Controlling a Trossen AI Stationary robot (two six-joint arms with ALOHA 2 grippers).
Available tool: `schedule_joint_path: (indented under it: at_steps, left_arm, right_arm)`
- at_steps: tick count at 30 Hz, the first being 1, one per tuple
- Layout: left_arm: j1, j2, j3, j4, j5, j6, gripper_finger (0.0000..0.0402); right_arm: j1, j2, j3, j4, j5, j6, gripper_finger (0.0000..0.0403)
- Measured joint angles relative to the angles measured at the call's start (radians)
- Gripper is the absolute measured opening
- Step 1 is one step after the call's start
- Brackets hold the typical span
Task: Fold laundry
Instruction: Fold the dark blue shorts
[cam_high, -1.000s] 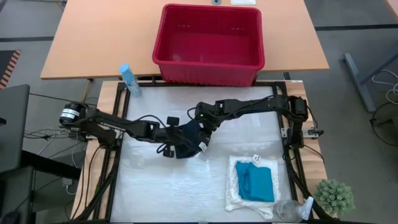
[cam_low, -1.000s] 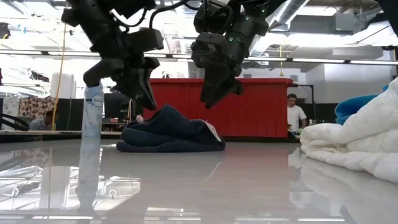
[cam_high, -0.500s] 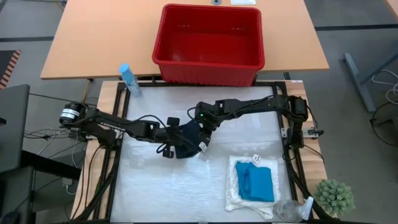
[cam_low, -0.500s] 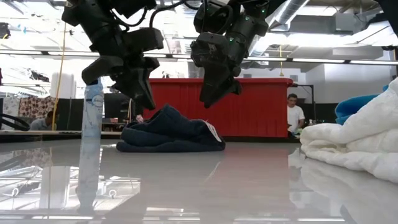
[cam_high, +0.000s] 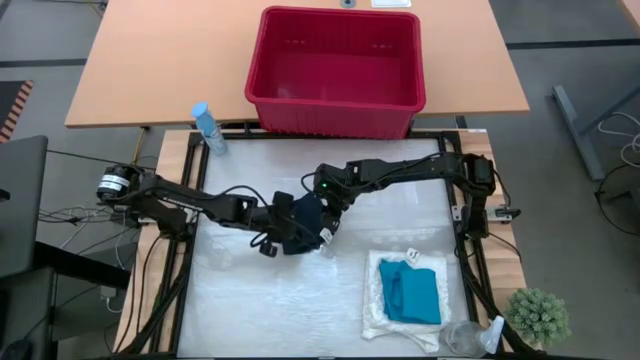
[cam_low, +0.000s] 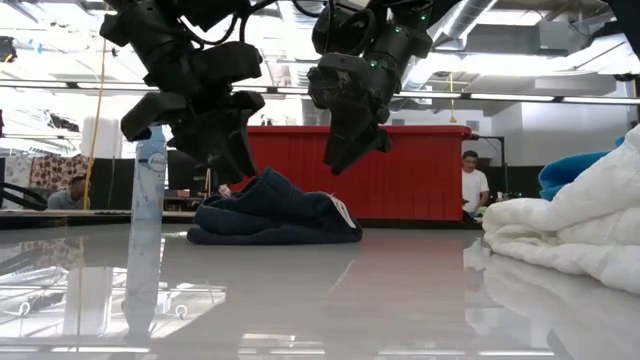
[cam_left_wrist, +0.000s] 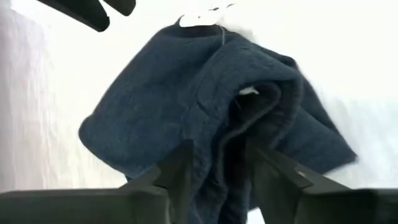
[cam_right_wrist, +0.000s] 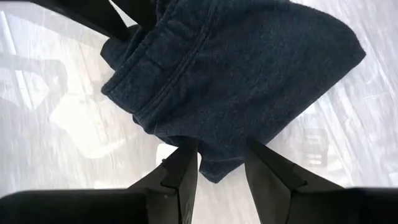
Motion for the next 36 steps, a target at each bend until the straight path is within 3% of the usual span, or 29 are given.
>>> schedule_joint_path:
  at_steps: [4,8,12,19,25,36]
  left_arm:
    - [0.001,0.021,0.000,0.018,-0.044,-0.012,0.0163]
    - [0.007,0.049,0.003,0.037,-0.049,-0.017,0.0167]
    - [0.017,0.059,0.010,0.039,-0.065,-0.032,0.0134]
    - [0.031,0.062,0.011,0.046,-0.005,-0.039,0.0011]
    - [0.032,0.052,0.011,0.000,-0.111,-0.054,0.0001]
    - [0.017,-0.062,0.067,-0.280,-0.150,-0.080,0.0000]
  right_arm:
    - [0.001,0.000,0.000,-0.004,0.000,0.000,0.0154]
    - [0.007,0.000,0.000,-0.014,0.000,-0.002,0.0154]
    - [0.015,0.000,0.000,-0.032,0.000,-0.004,0.0154]
    - [0.032,0.000,0.000,-0.049,0.000,-0.016,0.0154]
    - [0.033,0.000,0.000,-0.052,0.000,-0.018,0.0154]
    - [0.032,0.000,0.000,-0.025,0.000,-0.026,0.0154]
